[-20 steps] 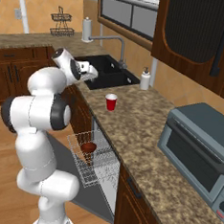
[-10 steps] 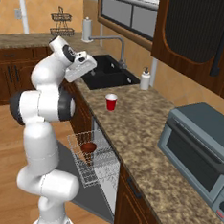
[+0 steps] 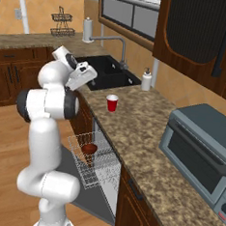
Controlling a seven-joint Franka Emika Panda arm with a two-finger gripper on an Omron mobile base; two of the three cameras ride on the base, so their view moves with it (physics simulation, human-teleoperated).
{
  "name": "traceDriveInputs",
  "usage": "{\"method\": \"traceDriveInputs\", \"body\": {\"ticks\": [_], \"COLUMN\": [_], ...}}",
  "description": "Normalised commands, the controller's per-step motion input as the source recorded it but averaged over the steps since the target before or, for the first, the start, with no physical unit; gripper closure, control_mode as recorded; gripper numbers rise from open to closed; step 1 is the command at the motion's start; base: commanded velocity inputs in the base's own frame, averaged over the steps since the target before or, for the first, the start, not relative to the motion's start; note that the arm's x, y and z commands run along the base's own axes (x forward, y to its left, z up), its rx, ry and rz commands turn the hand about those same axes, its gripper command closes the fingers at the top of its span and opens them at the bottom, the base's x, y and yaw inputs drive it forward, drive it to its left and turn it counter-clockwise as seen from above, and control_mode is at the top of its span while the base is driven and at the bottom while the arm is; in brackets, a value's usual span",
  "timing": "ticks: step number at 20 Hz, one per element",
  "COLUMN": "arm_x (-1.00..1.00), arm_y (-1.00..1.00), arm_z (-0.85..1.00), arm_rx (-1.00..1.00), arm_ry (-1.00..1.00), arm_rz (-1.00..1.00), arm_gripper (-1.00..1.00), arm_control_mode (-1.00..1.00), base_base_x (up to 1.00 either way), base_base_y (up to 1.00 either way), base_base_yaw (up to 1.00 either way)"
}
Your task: Pick up the cup and bowl from the counter, place them in the dishwasher, and close the dishwasher door.
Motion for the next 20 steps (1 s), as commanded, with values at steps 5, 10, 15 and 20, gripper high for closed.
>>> {"method": "traceDriveInputs", "body": {"ticks": [5, 10, 15, 20], "arm_x": [0.37, 0.24, 0.18, 0.52], "arm_y": [-0.14, -0.15, -0.05, -0.07], "arm_z": [-0.25, -0.15, -0.42, -0.33], "arm_rx": [0.07, 0.05, 0.01, 0.0], "arm_ry": [0.14, 0.08, 0.02, 0.0], "arm_rz": [0.0, 0.0, 0.01, 0.05], "arm_gripper": [-1.0, -1.0, -1.0, -1.0], "arm_control_mode": [-1.0, -1.0, -1.0, -1.0], "base_base_x": [0.0, 0.0, 0.0, 0.0], "base_base_y": [0.0, 0.0, 0.0, 0.0], "base_base_yaw": [0.0, 0.0, 0.0, 0.0]}}
